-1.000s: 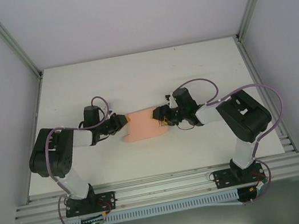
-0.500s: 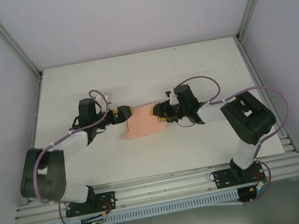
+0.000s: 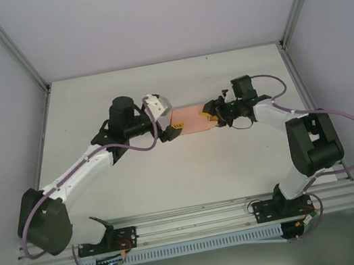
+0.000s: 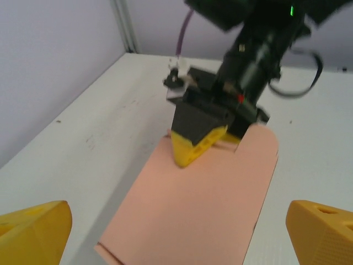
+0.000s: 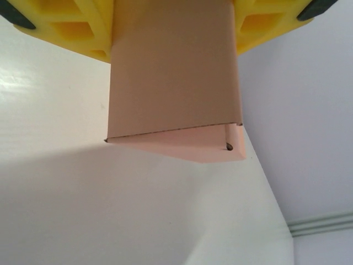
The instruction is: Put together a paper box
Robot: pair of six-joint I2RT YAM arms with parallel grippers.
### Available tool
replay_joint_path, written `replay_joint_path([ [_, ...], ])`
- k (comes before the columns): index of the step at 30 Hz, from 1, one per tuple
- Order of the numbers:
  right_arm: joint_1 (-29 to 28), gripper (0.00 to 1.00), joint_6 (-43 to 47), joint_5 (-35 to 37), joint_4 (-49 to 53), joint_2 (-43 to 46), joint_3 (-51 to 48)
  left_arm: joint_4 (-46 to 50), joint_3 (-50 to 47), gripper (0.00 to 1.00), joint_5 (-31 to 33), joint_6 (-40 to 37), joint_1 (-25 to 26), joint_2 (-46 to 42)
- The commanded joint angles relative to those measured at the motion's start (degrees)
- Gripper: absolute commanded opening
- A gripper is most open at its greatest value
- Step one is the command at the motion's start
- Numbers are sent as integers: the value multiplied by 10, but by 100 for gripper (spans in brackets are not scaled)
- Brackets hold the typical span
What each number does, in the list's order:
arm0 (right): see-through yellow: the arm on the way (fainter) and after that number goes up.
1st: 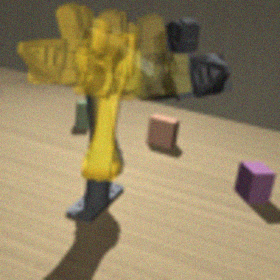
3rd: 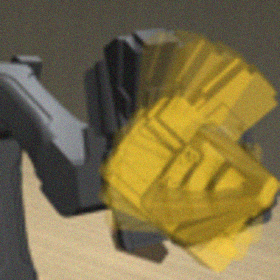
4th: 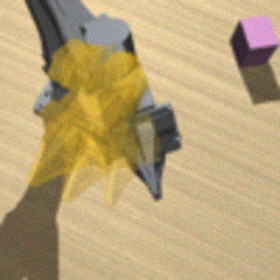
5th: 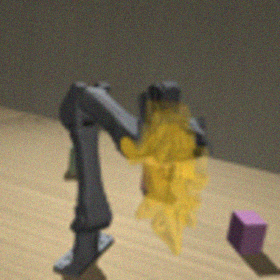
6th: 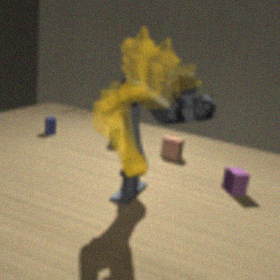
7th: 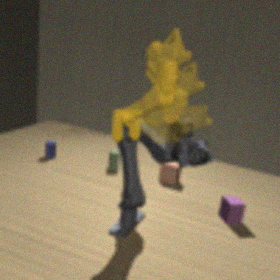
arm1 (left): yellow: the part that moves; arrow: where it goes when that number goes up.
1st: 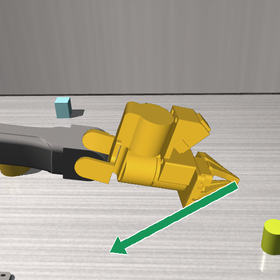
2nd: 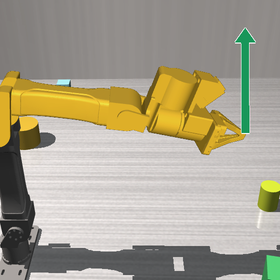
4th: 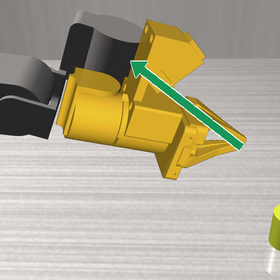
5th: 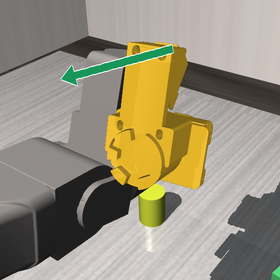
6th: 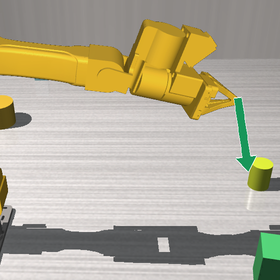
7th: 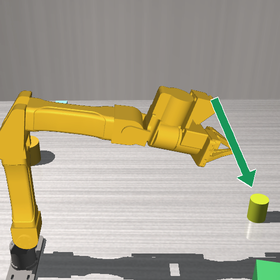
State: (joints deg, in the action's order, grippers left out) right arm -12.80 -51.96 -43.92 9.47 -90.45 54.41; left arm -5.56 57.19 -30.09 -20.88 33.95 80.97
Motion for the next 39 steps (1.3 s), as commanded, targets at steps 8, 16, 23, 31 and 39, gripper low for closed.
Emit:
replay_joint_path([
  [8,77,32,-26,-81,201,86,13,72,74,99,70,-192,79,84],
  [16,103,27,-11,-91,247,99,32,51,68,98,130,-264,119,125],
  [23,109,27,-31,-117,258,106,25,17,56,96,212,-312,129,149],
  [31,110,27,-40,-141,260,102,24,-53,37,85,252,-331,131,158],
  [39,110,30,-42,-154,266,99,11,-92,20,70,247,-337,132,148],
])
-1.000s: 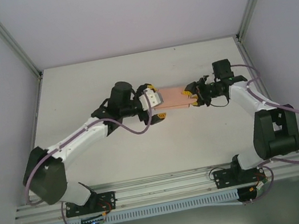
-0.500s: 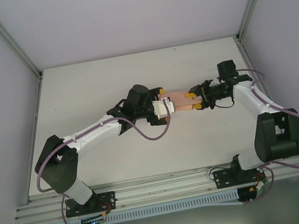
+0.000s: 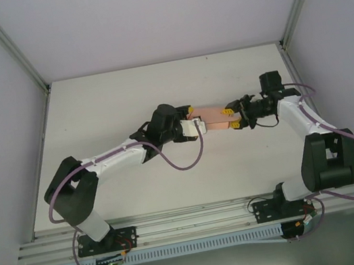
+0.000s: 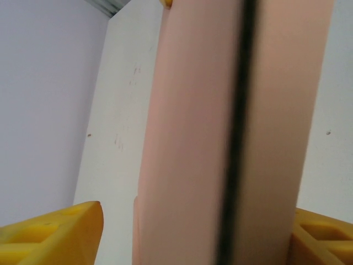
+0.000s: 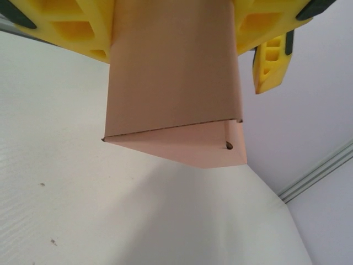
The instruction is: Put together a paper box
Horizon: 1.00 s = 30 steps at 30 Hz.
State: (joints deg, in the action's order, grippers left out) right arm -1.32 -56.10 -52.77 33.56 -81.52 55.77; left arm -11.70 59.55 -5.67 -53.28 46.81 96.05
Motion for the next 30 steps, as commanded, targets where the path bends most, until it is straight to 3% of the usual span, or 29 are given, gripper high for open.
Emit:
replay_joint_path([
  [1,-5,31,-2,-61,23,12,-3,-32,-4,69,5,-14,3,-2],
  [4,-5,37,0,-66,24,14,-1,-24,-3,62,2,-11,3,-5],
  [8,-3,53,10,-44,37,17,9,-7,-3,55,-11,1,3,-19],
  [11,-1,93,-6,-21,-7,22,7,19,-2,51,-24,24,3,-31],
  [12,-1,99,-19,1,-25,28,5,32,-1,51,-28,33,3,-36],
  [14,4,99,-15,53,-55,46,7,60,0,48,-31,46,3,-46],
  [19,13,99,97,254,-70,113,28,145,6,38,-19,109,3,-69],
  [21,14,99,148,273,-91,134,21,167,-1,37,-20,140,3,-76],
  [26,14,99,283,210,-193,169,-7,187,-23,36,-28,222,1,-83],
  [30,12,99,432,62,-293,182,-54,186,-61,35,-74,294,-24,-107],
])
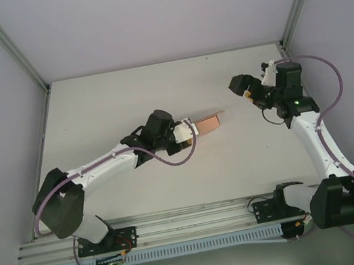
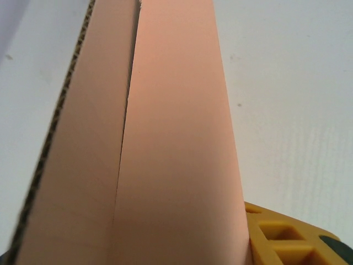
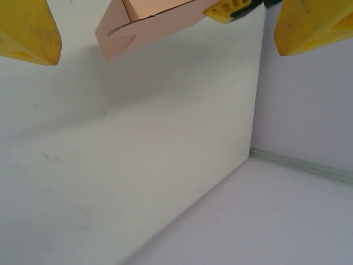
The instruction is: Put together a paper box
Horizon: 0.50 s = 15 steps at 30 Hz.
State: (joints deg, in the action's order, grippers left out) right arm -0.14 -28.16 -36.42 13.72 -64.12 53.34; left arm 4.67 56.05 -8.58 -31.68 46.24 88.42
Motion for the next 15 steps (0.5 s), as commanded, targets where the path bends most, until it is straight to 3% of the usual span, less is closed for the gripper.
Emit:
replay_joint_path([
  [1,-1,99,192,-126,-91,5,-32,21,-40,35,-72,88,-29,-39],
  [3,-7,96,309,-162,-22,-8,-11,7,-69,35,-103,104,-49,-57],
  [7,-47,92,513,-162,146,-53,55,-11,-106,35,-133,103,-71,-71],
  [15,-141,90,694,-55,316,-188,165,11,-106,30,-144,65,-82,-36],
])
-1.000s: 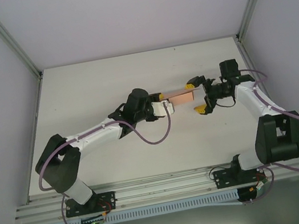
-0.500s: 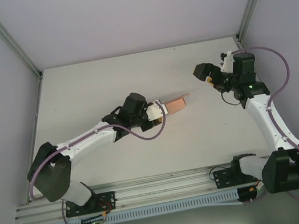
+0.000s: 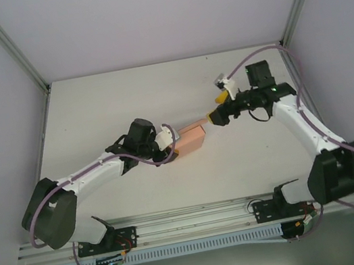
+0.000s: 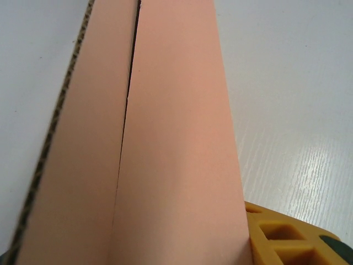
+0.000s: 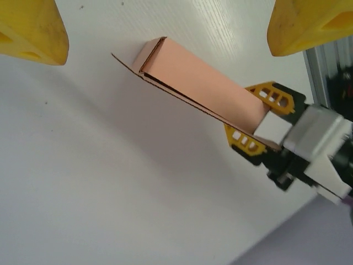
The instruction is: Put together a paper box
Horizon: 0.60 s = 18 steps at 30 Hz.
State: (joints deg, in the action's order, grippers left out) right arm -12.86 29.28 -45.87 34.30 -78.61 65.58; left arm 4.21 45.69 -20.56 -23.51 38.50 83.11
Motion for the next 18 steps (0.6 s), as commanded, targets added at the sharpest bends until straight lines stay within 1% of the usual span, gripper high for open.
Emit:
replay_joint_path([
  [1,-21,87,130,54,132,-63,61,21,0,31,-22,-20,-4,21],
  [6,-55,81,157,129,190,-141,118,30,8,31,-22,-30,-5,44],
  [8,-66,79,159,153,194,-161,126,40,15,31,-18,-31,-5,53],
  [10,-74,75,159,176,193,-179,132,46,19,31,-18,-34,-5,59],
  [13,-79,64,154,182,195,-197,144,48,20,31,-18,-35,-5,62],
  [14,-79,59,153,183,196,-201,146,48,20,31,-18,-34,-5,61],
  [16,-81,53,150,188,191,-201,143,53,21,31,-21,-32,-6,61],
  [18,-80,40,150,190,188,-202,143,52,19,31,-19,-32,-5,61],
])
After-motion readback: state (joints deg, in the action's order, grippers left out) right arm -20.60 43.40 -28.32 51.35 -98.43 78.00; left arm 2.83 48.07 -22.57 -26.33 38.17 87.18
